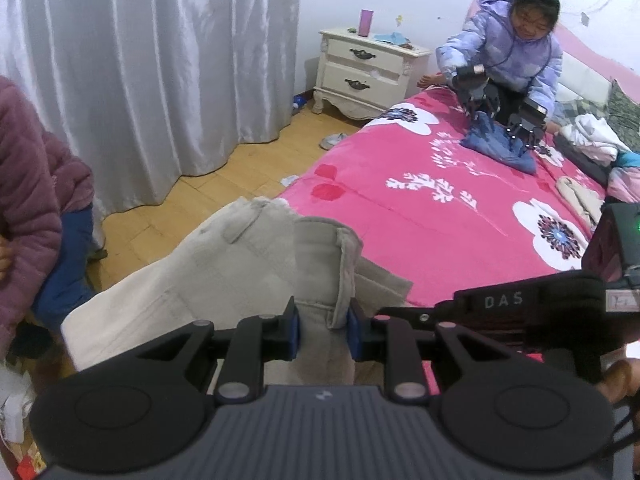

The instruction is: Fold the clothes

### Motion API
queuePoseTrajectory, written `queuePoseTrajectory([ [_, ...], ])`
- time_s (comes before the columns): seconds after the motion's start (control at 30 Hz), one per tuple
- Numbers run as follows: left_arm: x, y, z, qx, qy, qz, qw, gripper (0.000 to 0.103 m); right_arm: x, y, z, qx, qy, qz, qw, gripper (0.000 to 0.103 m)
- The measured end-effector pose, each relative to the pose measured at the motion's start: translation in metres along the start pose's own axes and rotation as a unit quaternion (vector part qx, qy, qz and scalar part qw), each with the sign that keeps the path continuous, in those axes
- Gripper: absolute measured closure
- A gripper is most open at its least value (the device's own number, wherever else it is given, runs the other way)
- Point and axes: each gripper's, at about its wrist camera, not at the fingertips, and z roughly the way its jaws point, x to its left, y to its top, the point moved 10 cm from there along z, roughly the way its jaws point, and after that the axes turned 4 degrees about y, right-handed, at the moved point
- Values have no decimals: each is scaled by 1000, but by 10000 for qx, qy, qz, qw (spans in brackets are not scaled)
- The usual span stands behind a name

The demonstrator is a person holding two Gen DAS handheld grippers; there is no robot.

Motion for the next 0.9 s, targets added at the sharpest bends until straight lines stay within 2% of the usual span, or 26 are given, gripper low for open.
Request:
queuePoseTrajectory([
  [0.17,3,1,0,-10,46,-69,10000,79,-9,4,7,84,-157,-111,9998,96],
  [0.3,10,2,0,1,87,-155,9998,79,-12,7,13,239,-48,-91,9997,94],
  [0.5,13,2,-3,-25,176,-255,9995,79,-9,14,25,307,-14,-283,9991,83],
  [0.67,15,3,-5,-33,242,-288,9993,79,-6,16,39,372,125,-344,9986,79],
  [0.8,17,4,-9,-24,311,-344,9989,79,1,14,42,470,111,-613,9969,83],
  [0.9,22,4,-10,-8,368,-405,9985,79,-2,13,30,485,8,-594,9971,84],
])
